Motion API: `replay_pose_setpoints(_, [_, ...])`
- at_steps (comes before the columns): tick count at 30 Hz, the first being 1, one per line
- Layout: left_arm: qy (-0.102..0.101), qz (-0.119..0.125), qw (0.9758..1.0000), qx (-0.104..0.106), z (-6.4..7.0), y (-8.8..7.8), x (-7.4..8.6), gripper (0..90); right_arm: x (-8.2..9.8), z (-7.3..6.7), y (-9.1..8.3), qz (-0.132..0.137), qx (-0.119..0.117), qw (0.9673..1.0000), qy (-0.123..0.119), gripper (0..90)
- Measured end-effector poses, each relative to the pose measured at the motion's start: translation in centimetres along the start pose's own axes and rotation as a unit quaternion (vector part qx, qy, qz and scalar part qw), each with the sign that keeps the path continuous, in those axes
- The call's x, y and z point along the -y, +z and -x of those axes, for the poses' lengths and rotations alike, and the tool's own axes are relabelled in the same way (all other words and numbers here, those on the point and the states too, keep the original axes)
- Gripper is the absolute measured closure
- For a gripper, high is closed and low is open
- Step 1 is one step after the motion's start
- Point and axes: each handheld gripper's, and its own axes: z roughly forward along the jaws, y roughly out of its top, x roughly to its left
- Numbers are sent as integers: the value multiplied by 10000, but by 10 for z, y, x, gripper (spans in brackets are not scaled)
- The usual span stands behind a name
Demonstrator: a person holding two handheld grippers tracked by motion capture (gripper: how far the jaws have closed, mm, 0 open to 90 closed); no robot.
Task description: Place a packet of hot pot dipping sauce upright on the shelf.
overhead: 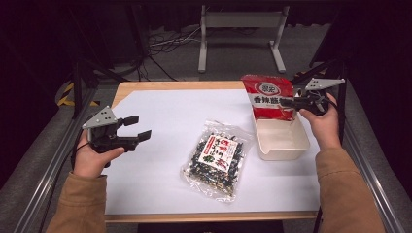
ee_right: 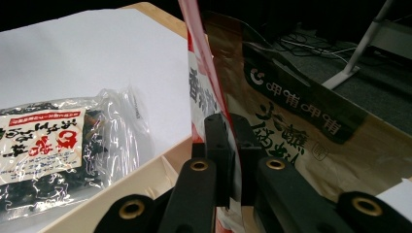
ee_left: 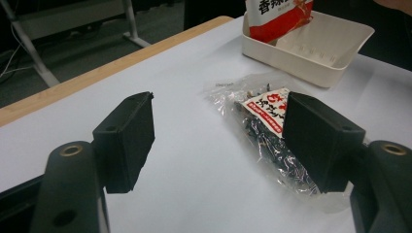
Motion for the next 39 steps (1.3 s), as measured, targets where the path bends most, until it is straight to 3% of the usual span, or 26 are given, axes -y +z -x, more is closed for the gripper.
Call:
replay_pose_setpoints(16, [-27, -66, 10000, 35, 1, 3, 1, 283, 7, -3, 11, -155, 98, 9995, -260, 881])
replay_pose_setpoints(22, [-5, -66, 10000, 51, 0, 4, 1, 283, 11, 0, 10, -132, 172, 9996, -164, 878])
replay_pose_setpoints(25, [-15, -59, 10000, 60, 0, 4, 2, 283, 13, 1, 11, -385, 348, 9983, -255, 867])
replay_pose_setpoints(27, [-14, -65, 10000, 68, 1, 4, 2, 283, 17, 2, 13, -817, 529, 9947, -329, 862])
replay_pose_setpoints(31, [-2, -67, 10000, 62, 0, 5, 2, 283, 29, 7, 12, -732, 491, 9961, -50, 861])
replay_pose_setpoints(39, [-17, -147, 9998, 100, 0, 10, 3, 281, 28, 5, 12, -763, 572, 9954, 49, 833])
